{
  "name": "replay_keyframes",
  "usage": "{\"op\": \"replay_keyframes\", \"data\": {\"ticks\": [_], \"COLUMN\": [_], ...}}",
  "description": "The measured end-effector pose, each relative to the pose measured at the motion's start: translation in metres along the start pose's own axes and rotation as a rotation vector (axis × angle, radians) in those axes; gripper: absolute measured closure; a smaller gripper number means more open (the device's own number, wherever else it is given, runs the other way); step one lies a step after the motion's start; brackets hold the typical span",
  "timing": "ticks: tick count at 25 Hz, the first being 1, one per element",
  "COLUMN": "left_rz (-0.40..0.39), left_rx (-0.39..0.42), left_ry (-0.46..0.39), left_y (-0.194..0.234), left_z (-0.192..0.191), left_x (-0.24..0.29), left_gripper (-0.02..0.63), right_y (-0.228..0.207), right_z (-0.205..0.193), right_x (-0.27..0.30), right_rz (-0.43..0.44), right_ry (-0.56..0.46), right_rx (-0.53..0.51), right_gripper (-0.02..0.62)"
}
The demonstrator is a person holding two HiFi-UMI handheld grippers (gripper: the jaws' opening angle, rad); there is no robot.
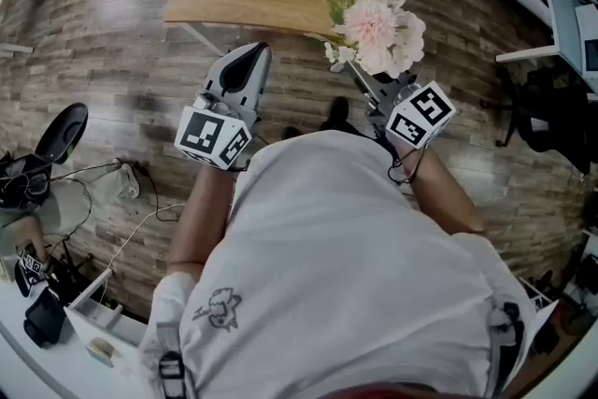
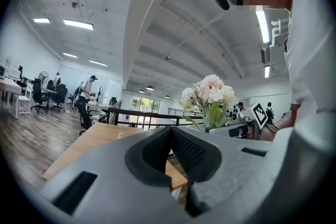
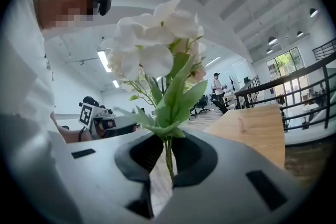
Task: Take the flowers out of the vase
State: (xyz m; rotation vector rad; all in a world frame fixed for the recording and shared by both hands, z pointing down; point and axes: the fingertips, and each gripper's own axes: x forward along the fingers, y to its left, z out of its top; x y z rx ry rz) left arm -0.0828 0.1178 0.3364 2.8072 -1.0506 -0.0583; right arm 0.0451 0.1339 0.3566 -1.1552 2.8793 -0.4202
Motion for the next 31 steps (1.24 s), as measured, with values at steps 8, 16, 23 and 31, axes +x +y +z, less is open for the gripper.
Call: {"op": "replay_keyframes", "data": {"ticks": [8,16,23,31], "left_rz": [-0.025,-0.044,-0.056,-0.062], "left_rx": [0.001,-0.003,-0.007,0.003], "left_ry": [0.003,-0.005,0.005,0.011], "left_y": [-0.009,-0.008,-0.011,-0.015], "left_z": [-0.007,-0.007,-0.011,-0.011], "left_x": [-0.026,-0.031,-0.027,-0.022], "left_gripper": [0.601,0.601,0.601,0.601], "right_y": [0.031,0.04,0.036,0.031], "right_z": [-0.011,-0.015,-0.013,-0.01], "right_x": [-0.006,-0.006,-0.008,-0.011], "right_rz": [0.003,0.002,-0.004,0.0], "right_ry": [-0.008,-0.004,-0.008,-0.012], "right_rx": [0.001,-0.011,-0.008,-0.003], "right_gripper": [0.545,0.545,0.545,0.545]}}
